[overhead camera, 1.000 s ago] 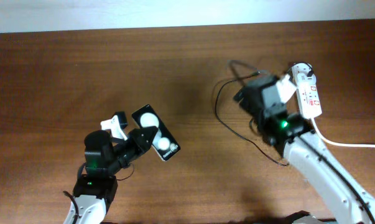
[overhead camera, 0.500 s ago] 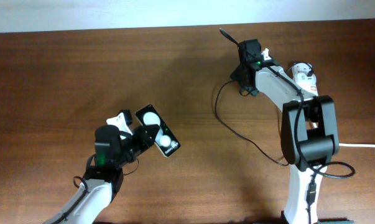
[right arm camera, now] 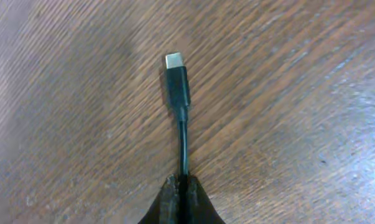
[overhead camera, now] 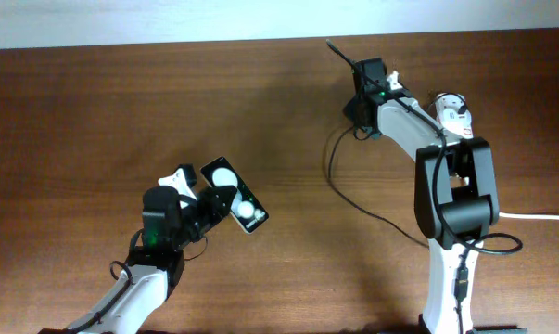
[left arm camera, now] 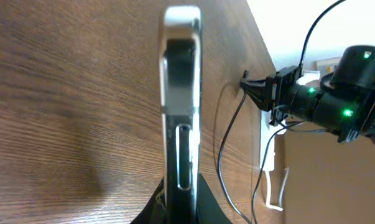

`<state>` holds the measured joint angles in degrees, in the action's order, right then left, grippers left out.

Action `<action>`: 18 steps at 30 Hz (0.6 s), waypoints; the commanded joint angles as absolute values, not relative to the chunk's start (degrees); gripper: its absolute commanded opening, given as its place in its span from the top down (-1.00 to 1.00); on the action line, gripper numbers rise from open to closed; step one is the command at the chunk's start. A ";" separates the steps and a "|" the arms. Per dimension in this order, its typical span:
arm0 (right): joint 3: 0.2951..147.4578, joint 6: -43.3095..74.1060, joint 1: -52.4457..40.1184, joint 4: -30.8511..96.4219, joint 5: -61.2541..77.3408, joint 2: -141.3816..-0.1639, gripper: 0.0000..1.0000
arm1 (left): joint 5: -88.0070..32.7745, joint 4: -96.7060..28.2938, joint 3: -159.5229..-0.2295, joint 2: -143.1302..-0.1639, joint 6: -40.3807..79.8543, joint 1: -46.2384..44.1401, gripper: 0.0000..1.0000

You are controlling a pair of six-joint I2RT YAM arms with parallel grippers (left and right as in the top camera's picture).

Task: Plug charger to phone and switch on socket

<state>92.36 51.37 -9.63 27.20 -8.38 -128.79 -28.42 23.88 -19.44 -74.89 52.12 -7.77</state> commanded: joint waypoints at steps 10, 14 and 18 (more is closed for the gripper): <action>92.09 22.52 -9.72 58.89 16.29 -101.51 0.92 | -43.20 27.83 -22.96 -75.00 57.58 -8.03 1.00; 90.80 16.69 -14.79 70.74 16.27 -88.47 0.92 | -55.24 27.83 -27.31 -75.07 60.58 -8.03 1.00; 83.70 17.15 -23.53 70.00 15.90 -75.09 0.92 | -63.48 27.83 -29.89 -76.38 64.77 -7.35 1.00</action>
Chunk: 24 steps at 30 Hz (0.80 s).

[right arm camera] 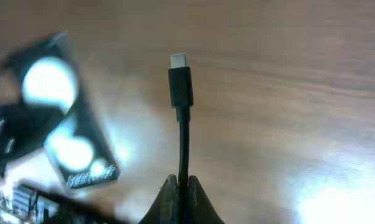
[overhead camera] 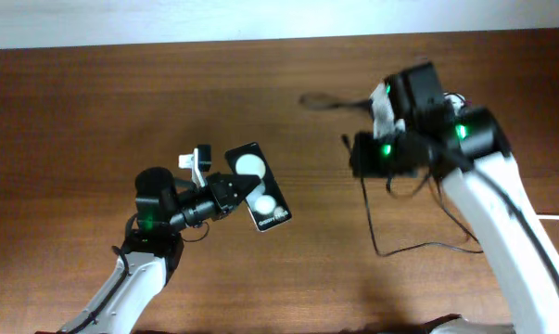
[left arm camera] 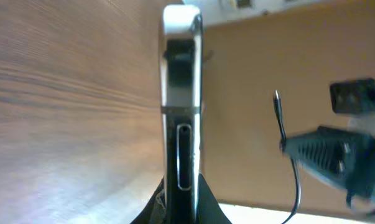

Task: Plug charger to phone and switch on socket

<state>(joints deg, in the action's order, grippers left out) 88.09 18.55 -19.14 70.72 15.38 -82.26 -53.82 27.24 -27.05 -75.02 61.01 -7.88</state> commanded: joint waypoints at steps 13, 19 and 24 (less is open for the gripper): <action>43.94 33.78 -54.61 38.46 6.28 -58.28 0.92 | -73.80 43.53 -34.57 -98.35 69.38 -5.54 1.00; 43.92 48.14 -61.95 36.27 -6.13 -61.91 0.92 | -71.11 44.14 -34.54 -98.35 68.73 -6.39 1.00; 43.92 50.02 -61.98 33.15 -7.38 -62.85 0.92 | -71.13 44.14 -34.54 -98.35 67.18 -6.39 1.00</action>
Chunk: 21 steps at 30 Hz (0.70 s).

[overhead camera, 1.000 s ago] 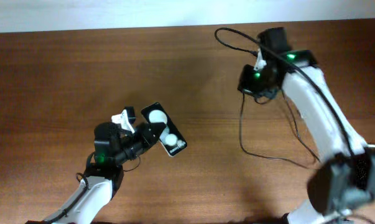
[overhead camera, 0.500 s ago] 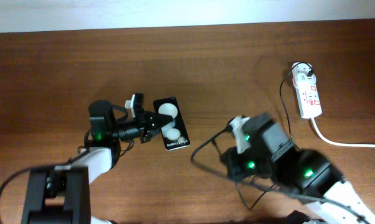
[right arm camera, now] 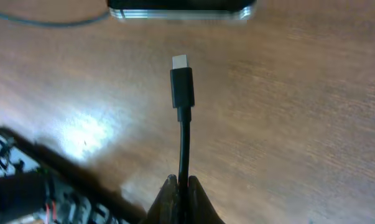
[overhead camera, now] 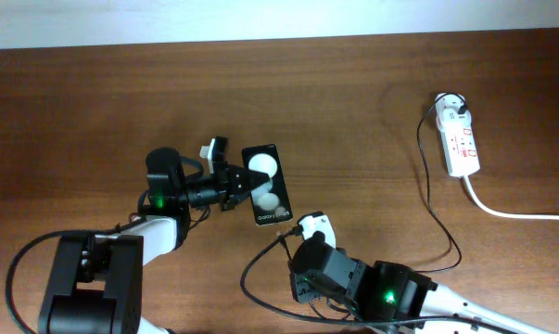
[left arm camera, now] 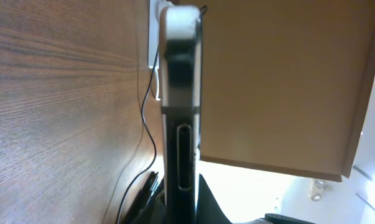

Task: Plug charger to phone and switch on socket
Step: 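Push the USB-C plug up into the phone's bottom port with the right gripper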

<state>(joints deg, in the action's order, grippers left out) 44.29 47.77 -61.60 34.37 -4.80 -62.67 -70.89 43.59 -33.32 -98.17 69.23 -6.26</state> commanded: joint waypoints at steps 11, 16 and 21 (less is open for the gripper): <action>43.92 50.02 -61.98 32.05 -8.14 -62.85 0.92 | -71.09 44.14 -34.54 -98.35 67.31 -6.39 1.00; 43.92 50.02 -61.98 32.03 -7.79 -62.87 0.92 | -70.04 44.14 -34.54 -98.35 69.67 -6.39 1.00; 43.92 50.02 -61.98 31.83 -7.79 -63.51 0.92 | -70.06 44.12 -34.54 -98.35 69.84 -6.39 1.00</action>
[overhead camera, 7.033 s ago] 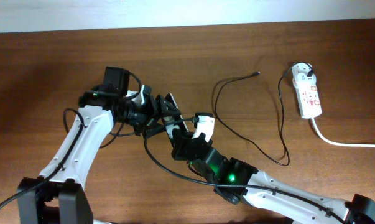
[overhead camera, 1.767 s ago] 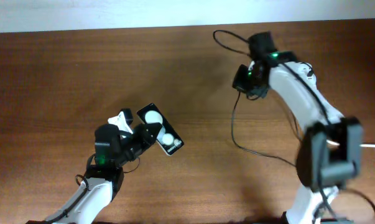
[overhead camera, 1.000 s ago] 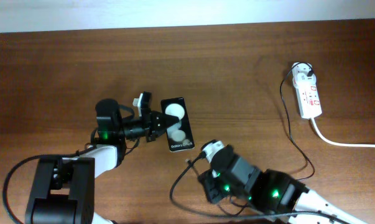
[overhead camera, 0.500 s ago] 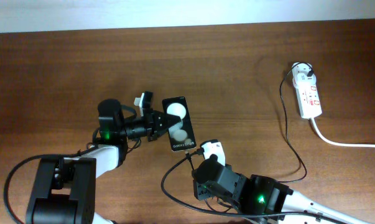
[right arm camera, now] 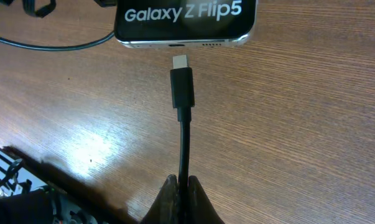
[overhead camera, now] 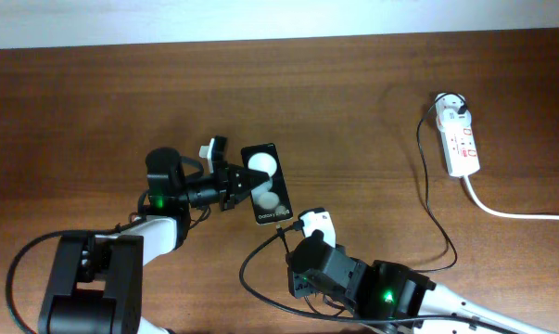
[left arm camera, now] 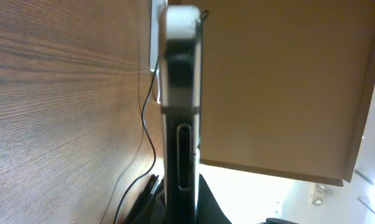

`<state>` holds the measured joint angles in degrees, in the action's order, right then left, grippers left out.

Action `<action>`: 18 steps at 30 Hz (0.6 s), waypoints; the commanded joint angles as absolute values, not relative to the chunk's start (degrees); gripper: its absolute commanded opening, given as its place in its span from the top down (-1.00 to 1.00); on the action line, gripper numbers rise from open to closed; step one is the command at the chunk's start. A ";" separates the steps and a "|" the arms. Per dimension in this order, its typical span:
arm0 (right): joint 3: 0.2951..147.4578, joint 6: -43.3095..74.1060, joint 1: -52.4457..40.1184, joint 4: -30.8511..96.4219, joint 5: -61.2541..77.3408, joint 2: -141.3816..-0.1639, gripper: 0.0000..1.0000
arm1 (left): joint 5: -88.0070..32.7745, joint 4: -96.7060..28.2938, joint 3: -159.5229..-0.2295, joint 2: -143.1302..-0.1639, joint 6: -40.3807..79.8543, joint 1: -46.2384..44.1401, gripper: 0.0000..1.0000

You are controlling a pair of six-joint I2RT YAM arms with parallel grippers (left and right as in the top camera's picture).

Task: Plug charger to phone and switch on socket
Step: 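Push the USB-C plug up into the phone's bottom port with the right gripper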

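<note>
My left gripper (overhead camera: 231, 188) is shut on a black flip phone (overhead camera: 266, 184), held above the table; in the left wrist view the phone (left arm camera: 181, 106) stands edge-on between the fingers. My right gripper (right arm camera: 181, 182) is shut on the black charger cable (right arm camera: 183, 149). Its USB-C plug (right arm camera: 181, 79) points at the phone's bottom edge (right arm camera: 186, 25), with its tip just short of the port. The white socket strip (overhead camera: 459, 144) lies at the far right with a plug in it.
The black cable (overhead camera: 434, 199) runs from the socket strip down across the table to my right arm (overhead camera: 353, 278). A white lead (overhead camera: 520, 213) leaves the strip to the right. A second loop of black wire (right arm camera: 50, 38) lies by the phone.
My right gripper has brought the plug closer to the phone's bottom edge; the phone now shows larger in the right wrist view. The left gripper and phone have barely moved.
At first my right gripper held the cable at the table's back and my left held the phone at the front left. Then both were raised toward the middle. Later my right arm was at the front, its plug aimed at the phone, and now closer.
</note>
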<state>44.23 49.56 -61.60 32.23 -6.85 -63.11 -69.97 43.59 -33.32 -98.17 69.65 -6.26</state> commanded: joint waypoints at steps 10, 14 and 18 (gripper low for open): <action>43.92 50.00 -61.98 31.03 -7.79 -63.51 0.92 | -70.08 44.12 -34.54 -98.35 68.10 -6.39 1.00; 43.92 50.00 -61.98 31.03 -7.81 -63.55 0.92 | -70.59 44.12 -34.54 -98.35 71.35 -6.39 1.00; 43.92 50.00 -61.98 30.98 -7.81 -64.25 0.92 | -70.98 44.12 -34.54 -98.35 71.35 -6.39 1.00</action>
